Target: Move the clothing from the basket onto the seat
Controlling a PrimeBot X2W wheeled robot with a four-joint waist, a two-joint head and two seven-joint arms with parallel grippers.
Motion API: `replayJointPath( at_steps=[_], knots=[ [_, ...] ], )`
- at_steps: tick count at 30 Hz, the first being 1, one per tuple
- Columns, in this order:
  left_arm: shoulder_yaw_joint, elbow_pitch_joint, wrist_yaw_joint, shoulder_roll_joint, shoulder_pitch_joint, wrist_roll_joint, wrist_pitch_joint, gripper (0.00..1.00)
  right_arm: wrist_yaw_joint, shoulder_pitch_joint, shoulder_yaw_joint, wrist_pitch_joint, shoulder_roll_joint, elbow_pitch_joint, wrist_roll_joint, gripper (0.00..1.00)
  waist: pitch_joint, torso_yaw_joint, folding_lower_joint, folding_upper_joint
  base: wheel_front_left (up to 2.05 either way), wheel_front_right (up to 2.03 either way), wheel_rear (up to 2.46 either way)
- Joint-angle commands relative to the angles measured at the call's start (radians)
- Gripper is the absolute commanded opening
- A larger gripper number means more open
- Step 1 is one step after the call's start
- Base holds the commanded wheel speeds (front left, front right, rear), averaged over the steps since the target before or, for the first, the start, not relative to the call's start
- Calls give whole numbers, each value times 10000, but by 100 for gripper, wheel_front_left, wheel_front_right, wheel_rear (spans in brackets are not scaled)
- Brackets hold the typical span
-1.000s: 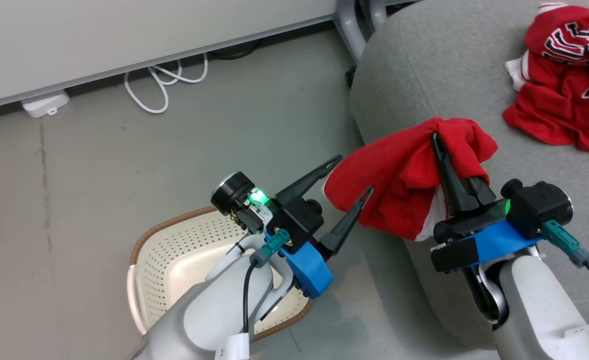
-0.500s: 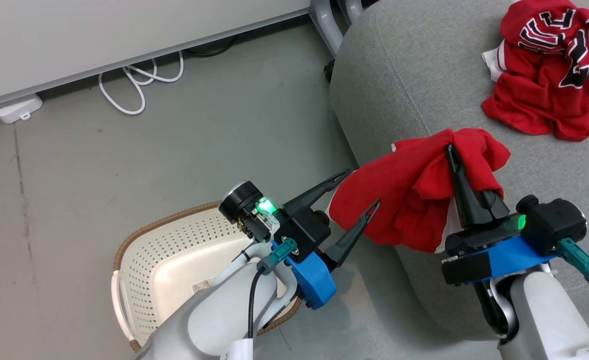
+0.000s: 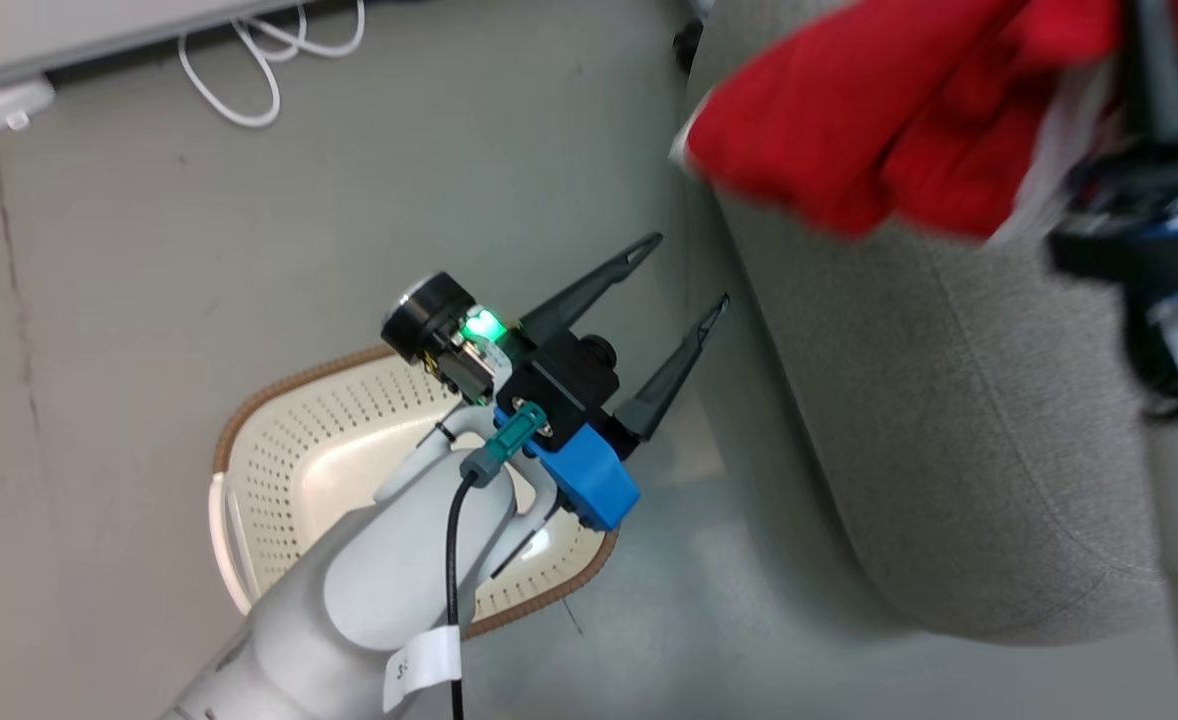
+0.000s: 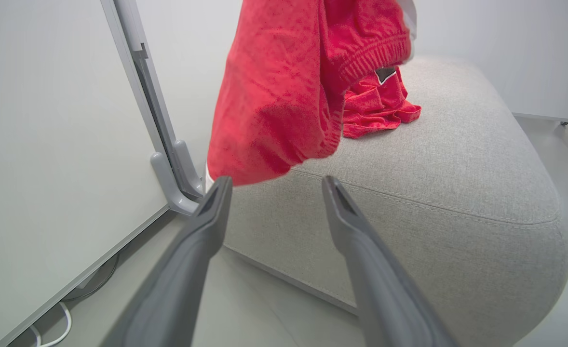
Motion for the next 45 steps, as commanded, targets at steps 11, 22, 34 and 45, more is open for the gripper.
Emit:
replayJointPath(
  at_steps=[11, 22, 34, 45],
  knots=[
    [329, -458, 166, 470, -965, 403, -26, 100, 1, -3538, -3104, 2, -2370, 86, 214, 0, 2513, 108, -1, 0, 0, 0, 0],
    [274, -664, 149, 627, -1309, 542, -25, 100, 1, -2783, -4074, 0, -3243, 2462, 88, 0, 3472, 66, -1, 0, 0, 0, 0],
    [268, -717, 167, 671, -1587, 522, -25, 100, 1, -1484, -4139, 1, -2010, 3911, 45, 0, 3693, 202, -1, 0, 0, 0, 0],
    [574, -828, 320, 560, -888, 302, -25, 100, -1, 436, -4350, 1, -1177, 3060, -295, 100, 2522, 85, -1, 0, 0, 0, 0]
  ],
)
